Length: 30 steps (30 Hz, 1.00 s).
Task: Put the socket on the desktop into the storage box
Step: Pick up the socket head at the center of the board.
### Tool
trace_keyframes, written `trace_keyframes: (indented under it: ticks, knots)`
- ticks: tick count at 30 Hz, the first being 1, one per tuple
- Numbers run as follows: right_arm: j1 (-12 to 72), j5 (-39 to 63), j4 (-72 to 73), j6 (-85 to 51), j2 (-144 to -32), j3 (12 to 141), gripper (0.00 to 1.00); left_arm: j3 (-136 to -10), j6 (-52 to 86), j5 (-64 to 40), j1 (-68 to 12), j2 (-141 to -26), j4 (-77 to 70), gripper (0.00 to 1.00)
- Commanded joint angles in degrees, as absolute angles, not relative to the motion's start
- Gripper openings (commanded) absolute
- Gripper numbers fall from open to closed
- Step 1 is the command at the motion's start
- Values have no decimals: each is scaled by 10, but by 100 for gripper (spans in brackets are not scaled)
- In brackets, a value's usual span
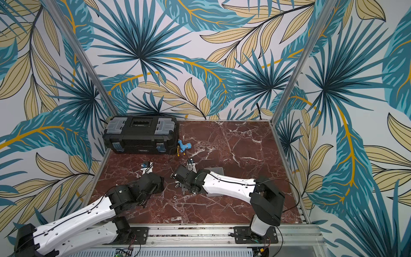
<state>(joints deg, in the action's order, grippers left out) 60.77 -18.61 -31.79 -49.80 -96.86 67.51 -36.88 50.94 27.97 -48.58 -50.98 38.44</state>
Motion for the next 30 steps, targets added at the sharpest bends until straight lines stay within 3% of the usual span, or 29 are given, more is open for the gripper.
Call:
trace_keyframes:
  ticks: [1, 30]
  knots:
    - [614, -170, -291, -508, -982, 675, 48, -357, 520, 271, -475, -501, 386, 63]
    - [641, -158, -262, -547, -1077, 681, 34, -325, 539, 256, -450, -492, 375, 64]
